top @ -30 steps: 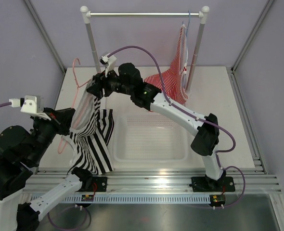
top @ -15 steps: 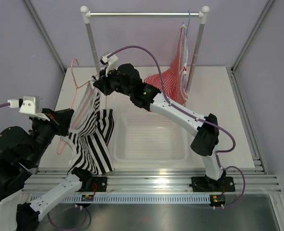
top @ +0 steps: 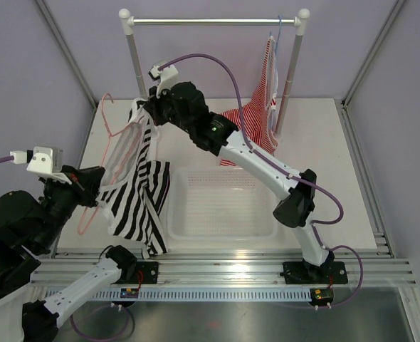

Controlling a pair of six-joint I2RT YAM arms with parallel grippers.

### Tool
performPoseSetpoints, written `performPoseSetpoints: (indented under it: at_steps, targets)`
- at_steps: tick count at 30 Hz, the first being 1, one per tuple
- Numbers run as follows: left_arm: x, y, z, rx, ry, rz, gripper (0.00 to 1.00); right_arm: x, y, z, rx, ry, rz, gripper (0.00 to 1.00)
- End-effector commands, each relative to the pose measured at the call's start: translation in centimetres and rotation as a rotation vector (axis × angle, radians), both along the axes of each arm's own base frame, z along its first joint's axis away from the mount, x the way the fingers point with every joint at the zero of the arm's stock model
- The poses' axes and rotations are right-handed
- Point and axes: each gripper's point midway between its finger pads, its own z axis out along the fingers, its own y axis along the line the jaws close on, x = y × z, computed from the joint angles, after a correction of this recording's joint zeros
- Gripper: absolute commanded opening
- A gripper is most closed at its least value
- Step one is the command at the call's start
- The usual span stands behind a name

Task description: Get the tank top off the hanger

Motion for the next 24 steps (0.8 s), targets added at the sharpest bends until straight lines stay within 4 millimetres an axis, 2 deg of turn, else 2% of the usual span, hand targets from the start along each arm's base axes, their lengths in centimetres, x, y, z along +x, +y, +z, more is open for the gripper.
performPoseSetpoints:
  at_steps: [1,8,13,18,22,24]
  targets:
    - [-1.5,1.5,1.3,0.01,-0.067,0.009,0.0,2.8,-1.9,0.8,-0.018,-0.012,-0.105,0.0]
    - [-3.1,2.7,2.2,-0.019,-0.131,0.011,0.0,4.3,-2.0,0.4,-0.019,0.001,-0.096,0.0]
    - [-4.2,3.1,3.3,-0.028,-0.182,-0.012,0.0,4.9,-1.7,-0.8,-0.031,0.033,-0.05,0.0]
    - [-5.1,4.5,4.0,-0.025,-0.218,0.023,0.0,4.1,-1.0,-1.3,-0.053,0.034,0.038,0.0]
    - [-5.8,5.8,4.7,-0.044,-0.248,0.061,0.0,4.5,-1.7,-1.1,-0.04,0.054,0.078,0.0]
    - [-5.9,5.8,5.3,-0.069,-0.274,0.059,0.0,3.4,-1.2,-0.9,-0.004,0.078,0.164,0.0]
